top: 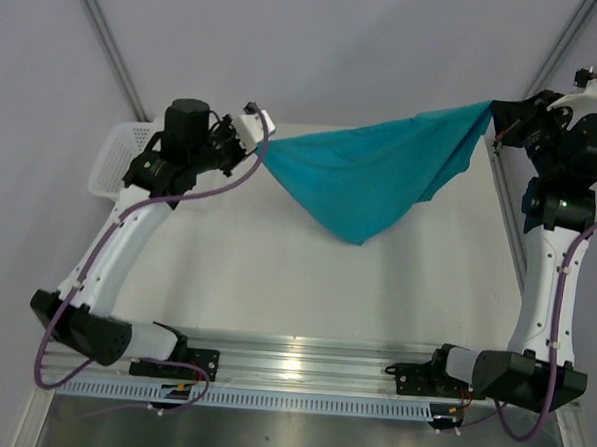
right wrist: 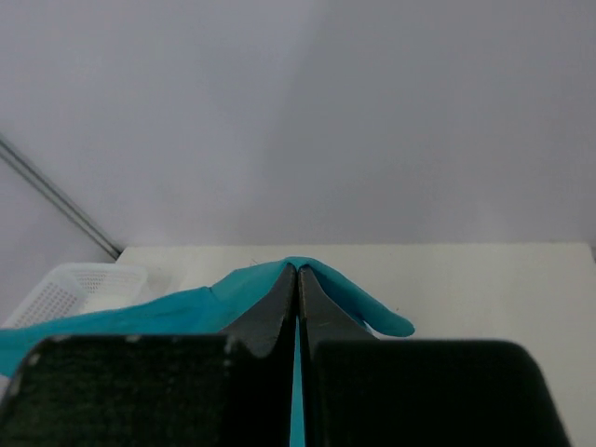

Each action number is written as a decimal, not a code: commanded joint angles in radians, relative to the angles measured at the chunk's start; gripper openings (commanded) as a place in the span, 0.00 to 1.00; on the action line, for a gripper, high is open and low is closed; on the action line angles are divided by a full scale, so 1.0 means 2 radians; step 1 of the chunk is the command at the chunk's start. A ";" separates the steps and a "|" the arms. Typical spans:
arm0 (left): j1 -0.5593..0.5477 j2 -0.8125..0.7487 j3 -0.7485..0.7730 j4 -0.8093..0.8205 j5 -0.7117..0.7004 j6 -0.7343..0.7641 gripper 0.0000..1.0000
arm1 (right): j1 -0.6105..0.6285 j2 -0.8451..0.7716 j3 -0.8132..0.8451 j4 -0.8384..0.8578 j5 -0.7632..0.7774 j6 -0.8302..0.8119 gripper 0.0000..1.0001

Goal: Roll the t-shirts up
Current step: Flatten the tshirt

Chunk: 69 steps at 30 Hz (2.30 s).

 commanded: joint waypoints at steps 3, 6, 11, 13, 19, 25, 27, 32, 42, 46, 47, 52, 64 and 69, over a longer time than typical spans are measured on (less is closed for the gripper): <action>0.032 -0.148 -0.202 0.254 0.038 0.203 0.01 | -0.005 -0.068 0.014 0.044 -0.099 -0.054 0.00; 0.065 -0.205 -0.271 0.302 0.236 0.224 0.00 | -0.004 -0.091 -0.028 0.076 -0.120 -0.045 0.00; 0.065 -0.229 -0.293 0.258 0.364 0.219 0.00 | -0.004 -0.118 -0.077 0.060 -0.113 -0.049 0.00; 0.065 -0.239 -0.304 0.222 0.392 0.259 0.01 | -0.004 -0.133 -0.093 0.050 -0.113 -0.051 0.00; 0.065 -0.245 -0.311 0.111 0.416 0.324 0.01 | -0.003 -0.169 -0.145 0.004 -0.100 -0.076 0.00; 0.065 -0.217 -0.308 0.168 0.373 0.298 0.01 | -0.003 -0.135 -0.149 0.037 -0.090 -0.060 0.00; 0.065 -0.188 -0.298 0.206 0.347 0.279 0.01 | -0.003 -0.099 -0.146 0.086 -0.085 -0.045 0.00; 0.082 -0.061 -0.161 0.267 0.281 0.213 0.01 | 0.012 0.039 -0.036 0.213 -0.040 0.009 0.00; 0.108 0.291 0.412 0.223 0.090 0.121 0.01 | 0.025 0.454 0.613 0.131 0.034 0.050 0.00; 0.108 0.295 0.438 0.250 0.074 0.155 0.01 | 0.000 0.432 0.543 0.211 0.051 0.085 0.00; 0.108 0.272 0.396 0.261 0.077 0.169 0.01 | 0.000 0.400 0.511 0.240 0.047 0.078 0.00; 0.108 0.202 0.237 0.284 0.100 0.224 0.01 | 0.003 0.343 0.364 0.219 -0.035 0.011 0.00; 0.092 0.070 -0.169 0.256 0.115 0.330 0.01 | 0.057 0.064 -0.201 0.134 -0.016 -0.162 0.00; 0.068 0.033 -0.294 0.206 0.110 0.354 0.01 | 0.076 0.016 -0.324 0.031 0.046 -0.156 0.00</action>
